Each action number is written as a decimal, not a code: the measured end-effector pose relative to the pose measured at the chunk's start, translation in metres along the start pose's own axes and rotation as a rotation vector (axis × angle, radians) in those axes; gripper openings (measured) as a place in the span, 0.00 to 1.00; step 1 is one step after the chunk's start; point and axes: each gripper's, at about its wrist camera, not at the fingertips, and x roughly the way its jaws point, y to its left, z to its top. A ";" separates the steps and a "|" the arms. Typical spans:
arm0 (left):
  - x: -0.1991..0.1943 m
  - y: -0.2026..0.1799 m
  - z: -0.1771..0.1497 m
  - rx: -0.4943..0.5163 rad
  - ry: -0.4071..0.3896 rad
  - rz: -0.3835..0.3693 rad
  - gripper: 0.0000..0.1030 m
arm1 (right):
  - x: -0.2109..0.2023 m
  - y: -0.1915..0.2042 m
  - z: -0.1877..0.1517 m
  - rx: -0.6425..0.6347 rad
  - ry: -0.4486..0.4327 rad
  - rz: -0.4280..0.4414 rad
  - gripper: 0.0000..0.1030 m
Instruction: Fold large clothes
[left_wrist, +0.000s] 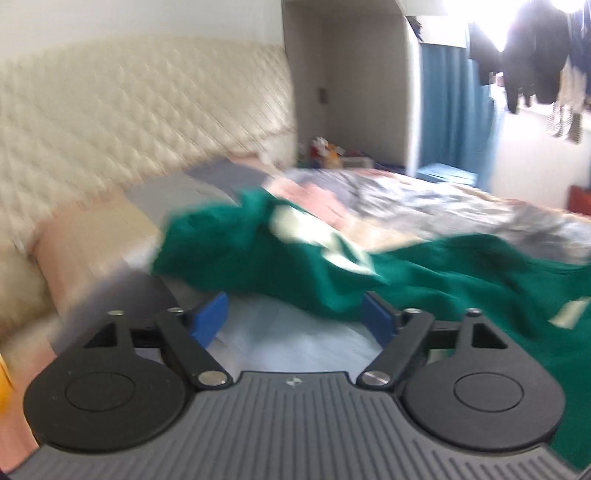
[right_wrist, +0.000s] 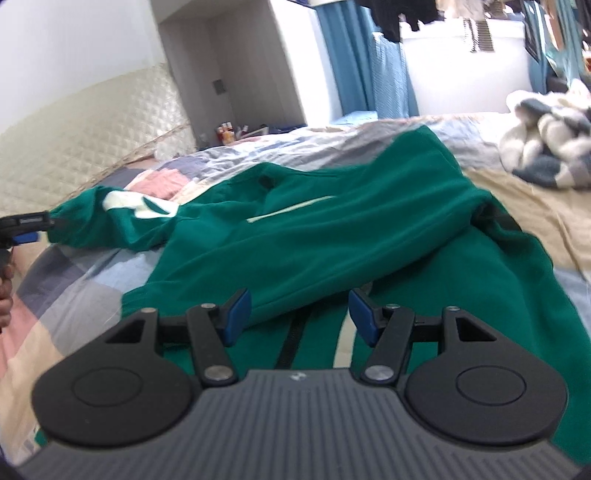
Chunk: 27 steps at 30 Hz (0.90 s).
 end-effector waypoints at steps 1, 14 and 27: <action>0.011 0.006 0.005 0.043 -0.014 0.034 0.83 | 0.005 -0.003 -0.001 0.018 0.007 -0.011 0.59; 0.134 0.080 0.047 0.183 0.035 0.187 0.85 | 0.061 -0.017 -0.004 0.088 0.084 -0.082 0.59; 0.141 0.092 0.081 0.031 0.189 -0.004 0.33 | 0.064 -0.006 0.004 0.101 0.092 -0.102 0.59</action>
